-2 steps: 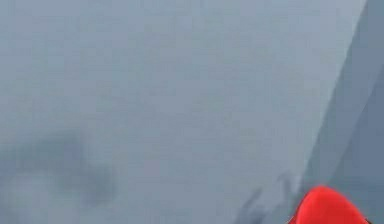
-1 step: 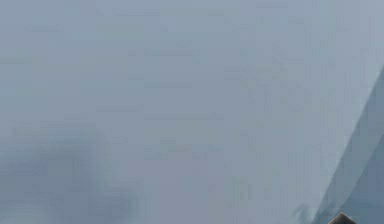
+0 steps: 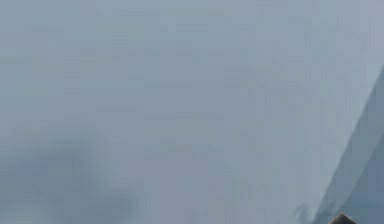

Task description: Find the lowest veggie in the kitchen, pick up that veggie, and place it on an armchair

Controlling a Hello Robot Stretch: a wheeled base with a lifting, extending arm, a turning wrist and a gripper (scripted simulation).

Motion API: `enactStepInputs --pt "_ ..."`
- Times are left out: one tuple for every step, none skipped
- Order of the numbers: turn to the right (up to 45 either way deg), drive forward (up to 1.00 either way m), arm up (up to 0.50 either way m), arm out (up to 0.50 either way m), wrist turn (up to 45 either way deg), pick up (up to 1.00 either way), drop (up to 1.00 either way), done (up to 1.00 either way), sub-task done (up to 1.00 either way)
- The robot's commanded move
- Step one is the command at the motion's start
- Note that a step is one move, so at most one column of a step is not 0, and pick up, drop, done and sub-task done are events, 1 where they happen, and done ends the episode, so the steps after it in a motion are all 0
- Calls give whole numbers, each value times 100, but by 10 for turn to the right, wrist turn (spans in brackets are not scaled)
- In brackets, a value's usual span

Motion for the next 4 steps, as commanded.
enactStepInputs --pt "0 0 32 0 0 0 0 0 0" --pt "0 0 0 28 0 0 0 0 0" --pt "0 0 0 0 450 0 0 0 0" --pt "0 0 0 0 450 0 0 0 0"
